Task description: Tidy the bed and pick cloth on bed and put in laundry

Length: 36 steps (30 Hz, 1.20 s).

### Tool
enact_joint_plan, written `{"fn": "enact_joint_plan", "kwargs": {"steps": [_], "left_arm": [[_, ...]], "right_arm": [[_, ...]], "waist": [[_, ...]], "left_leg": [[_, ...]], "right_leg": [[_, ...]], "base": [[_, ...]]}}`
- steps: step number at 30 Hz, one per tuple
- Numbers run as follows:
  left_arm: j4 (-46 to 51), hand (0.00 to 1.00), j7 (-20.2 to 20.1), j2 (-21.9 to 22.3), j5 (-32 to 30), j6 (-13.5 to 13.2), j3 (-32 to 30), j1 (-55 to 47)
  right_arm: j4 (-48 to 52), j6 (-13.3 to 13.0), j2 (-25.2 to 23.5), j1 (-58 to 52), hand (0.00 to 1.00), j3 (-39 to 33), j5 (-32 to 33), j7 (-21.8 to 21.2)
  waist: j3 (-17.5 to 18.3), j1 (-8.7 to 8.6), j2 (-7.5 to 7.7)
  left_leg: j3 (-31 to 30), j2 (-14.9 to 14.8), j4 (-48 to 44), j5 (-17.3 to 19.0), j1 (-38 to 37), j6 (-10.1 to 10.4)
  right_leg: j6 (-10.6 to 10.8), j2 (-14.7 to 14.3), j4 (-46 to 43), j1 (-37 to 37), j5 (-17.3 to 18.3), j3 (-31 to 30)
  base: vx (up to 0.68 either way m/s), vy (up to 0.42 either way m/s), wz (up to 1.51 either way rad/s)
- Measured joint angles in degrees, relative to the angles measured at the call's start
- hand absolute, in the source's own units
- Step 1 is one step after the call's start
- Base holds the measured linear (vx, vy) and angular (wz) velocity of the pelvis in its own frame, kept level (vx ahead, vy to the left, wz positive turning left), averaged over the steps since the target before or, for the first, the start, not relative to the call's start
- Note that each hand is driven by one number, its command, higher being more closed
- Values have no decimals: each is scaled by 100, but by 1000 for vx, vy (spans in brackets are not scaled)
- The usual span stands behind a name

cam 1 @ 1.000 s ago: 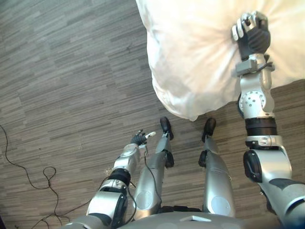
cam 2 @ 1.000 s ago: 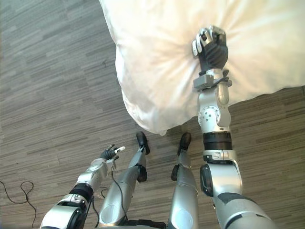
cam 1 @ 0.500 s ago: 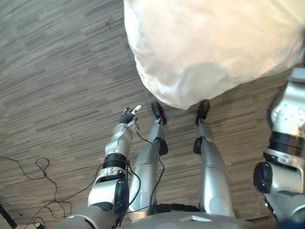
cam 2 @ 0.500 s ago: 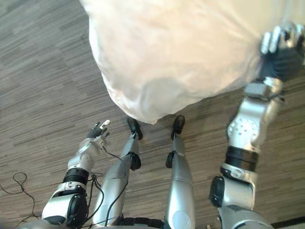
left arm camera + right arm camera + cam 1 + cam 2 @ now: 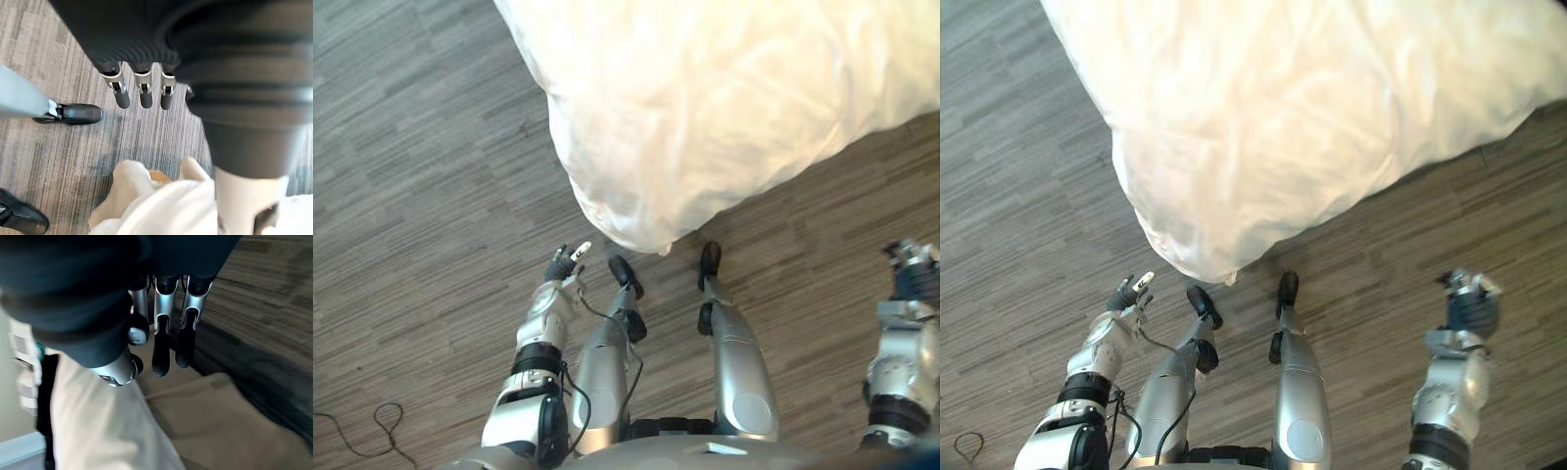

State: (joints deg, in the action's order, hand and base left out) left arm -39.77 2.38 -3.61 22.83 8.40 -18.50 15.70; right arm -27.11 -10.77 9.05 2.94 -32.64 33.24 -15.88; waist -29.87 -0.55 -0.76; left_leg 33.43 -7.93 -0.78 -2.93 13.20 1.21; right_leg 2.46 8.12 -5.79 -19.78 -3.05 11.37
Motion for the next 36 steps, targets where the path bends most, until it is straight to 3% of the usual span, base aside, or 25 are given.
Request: {"fn": "enact_joint_plan", "kwargs": {"steps": [2, 3, 6, 10, 13, 21, 26, 28, 31, 33, 36], "left_arm": [[-12, 0, -11, 35, -225, -65, -1, -284], [-112, 0, -29, 76, -460, -193, 5, -548], [-221, 0, -97, 181, -672, -303, 55, -935], [-262, 0, -229, 394, -955, -397, 60, -1415], [-471, 0, -338, 417, -1498, -436, 272, -1682], [-668, 0, -349, 473, -1847, -369, 472, -2137], [-900, 0, -187, 397, -2122, -416, 490, -2318], [-915, 0, -194, 366, -2123, -481, 511, -2318], [-1117, 0, -207, 312, -2118, -538, 603, -2303], [-1124, 0, -204, 306, -2122, -532, 709, -2275], [-1094, 0, -201, 350, -2127, -532, 756, -2241]], "right_arm": [[-291, 27, -302, -128, 0, 75, -87, -30], [-505, 32, -543, -318, 0, 216, -97, -29], [-752, 36, -783, -604, 0, 426, -420, -1], [-1364, 45, -883, -845, 0, 536, -917, 24], [-1578, 37, -958, -1093, 0, 635, -1192, 51], [-1624, 37, -1122, -1442, 0, 685, -1129, 11], [-1993, 37, -1254, -1595, 0, 599, -1286, -246], [-2202, 37, -1205, -1473, 0, 554, -1324, -294], [-2408, 109, -1083, -1186, 0, 558, -1290, -373], [-2418, 166, -991, -1160, 0, 538, -1184, -337], [-2420, 187, -937, -1180, 0, 533, -1214, -221]], "waist": [[172, 8, 35], [532, -1, 90], [923, -28, 116], [1426, -86, 66], [1696, -159, 50], [1891, -160, 70], [2111, -194, 162], [2101, -191, 165], [2048, -259, 167], [1999, -325, 142], [1982, -318, 52]], "left_leg": [[-43, 4, 44, 13, -246, 15], [-95, 7, 72, 34, -355, 49], [-109, 30, 171, 62, -802, 92], [-180, 166, 535, 53, -1422, 139], [-258, 230, 664, 58, -1652, 153], [-254, 206, 669, 132, -2045, 196], [-244, 271, 641, 265, -2338, 327], [-213, 294, 639, 327, -2437, 345], [-50, 296, 635, 366, -2628, 369], [7, 274, 538, 468, -2763, 395], [103, 75, 168, 766, -2764, 394]], "right_leg": [[16, -2, 89, 304, 34, 88], [17, -12, 238, 516, 35, 182], [91, -12, 363, 1031, 90, 376], [175, 4, 536, 1629, 202, 489], [213, 42, 589, 1893, 255, 591], [187, 42, 447, 2240, 424, 627], [48, 253, -1000, 1795, 1261, 589], [-50, 313, -1404, 1648, 1339, 690], [-158, 388, -1738, 1578, 1306, 1035], [-140, 298, -1242, 1895, 1259, 1162], [-94, -67, -52, 2460, 663, 1135]], "base": [[157, 18, 15], [145, 10, 17], [149, 9, 15], [86, 23, 10], [31, 25, 13], [4, 2, 1], [21, -50, -5], [36, -67, -32], [3, -54, -50], [-53, 26, -29], [-63, 104, -31]]}}
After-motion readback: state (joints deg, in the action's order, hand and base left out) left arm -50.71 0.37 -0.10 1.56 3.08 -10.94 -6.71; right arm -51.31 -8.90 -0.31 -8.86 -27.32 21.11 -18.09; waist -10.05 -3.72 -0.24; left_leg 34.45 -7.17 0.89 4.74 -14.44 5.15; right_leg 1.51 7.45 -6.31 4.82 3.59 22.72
